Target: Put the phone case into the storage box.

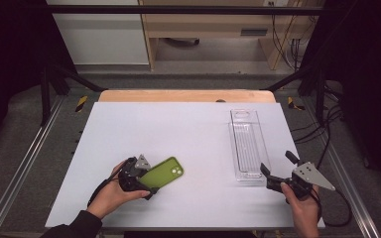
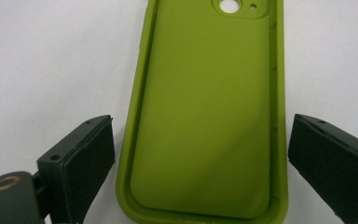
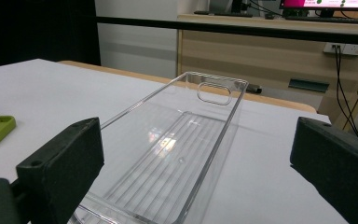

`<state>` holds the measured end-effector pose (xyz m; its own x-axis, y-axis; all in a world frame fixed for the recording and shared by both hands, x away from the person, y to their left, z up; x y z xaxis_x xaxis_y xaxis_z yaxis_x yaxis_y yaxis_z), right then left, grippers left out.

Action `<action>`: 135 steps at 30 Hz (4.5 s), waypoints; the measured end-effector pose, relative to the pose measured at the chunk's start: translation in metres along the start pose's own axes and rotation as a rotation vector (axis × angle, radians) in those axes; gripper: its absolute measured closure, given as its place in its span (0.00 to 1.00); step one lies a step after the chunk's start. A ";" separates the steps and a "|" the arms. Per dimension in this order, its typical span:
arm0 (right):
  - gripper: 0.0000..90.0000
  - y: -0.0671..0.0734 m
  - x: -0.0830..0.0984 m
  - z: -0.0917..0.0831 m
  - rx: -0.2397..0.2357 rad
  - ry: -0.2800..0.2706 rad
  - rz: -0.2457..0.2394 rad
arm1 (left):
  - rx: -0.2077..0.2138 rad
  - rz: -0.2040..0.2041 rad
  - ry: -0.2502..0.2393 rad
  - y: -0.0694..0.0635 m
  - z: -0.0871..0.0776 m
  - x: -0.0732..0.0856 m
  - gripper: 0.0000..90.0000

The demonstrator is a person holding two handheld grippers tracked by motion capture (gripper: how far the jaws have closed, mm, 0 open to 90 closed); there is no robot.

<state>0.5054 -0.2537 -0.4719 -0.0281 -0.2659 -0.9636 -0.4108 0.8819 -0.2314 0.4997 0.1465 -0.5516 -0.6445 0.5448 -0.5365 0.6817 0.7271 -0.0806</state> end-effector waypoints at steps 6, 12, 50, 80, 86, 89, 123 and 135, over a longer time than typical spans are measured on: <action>0.03 0.000 0.000 0.000 0.002 0.001 -0.002 | 0.002 0.005 0.011 -0.001 0.002 0.001 0.08; 0.03 0.000 0.000 0.000 -0.001 0.001 0.000 | 0.007 0.005 0.014 -0.001 0.002 0.000 0.08; 0.03 0.001 0.001 0.001 -0.005 0.005 -0.001 | -0.009 0.023 -0.038 0.000 -0.006 -0.006 0.18; 0.05 0.059 -0.054 0.020 -0.087 0.023 0.007 | -0.114 -0.015 -0.599 -0.018 -0.029 -0.067 0.18; 0.07 0.097 -0.076 0.046 -0.180 0.081 -0.005 | -0.123 0.029 -0.592 -0.026 -0.025 -0.061 0.18; 0.07 0.109 -0.087 0.057 -0.212 0.092 0.009 | -0.129 0.009 -0.630 -0.023 -0.035 -0.062 0.18; 0.28 0.178 -0.116 0.100 -0.404 0.137 0.022 | -0.245 0.080 -0.722 -0.037 -0.053 -0.069 0.18; 0.38 0.179 -0.117 0.114 -0.433 0.154 0.102 | -0.262 0.110 -0.741 -0.043 -0.056 -0.070 0.18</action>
<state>0.5387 -0.0203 -0.4159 -0.2097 -0.2704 -0.9396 -0.7405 0.6715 -0.0280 0.4966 0.1004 -0.4636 -0.1175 0.2664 -0.9567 0.5649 0.8102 0.1562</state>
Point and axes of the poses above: each handheld gripper's, and its own axes: z roughly forward along the jaws, x roughly out of its underside, y roughly to its left, the point moved 10 cm from there along z, roughly forward along the jaws, and after that the axes turned 11 degrees about -z, right-handed, at the moved point
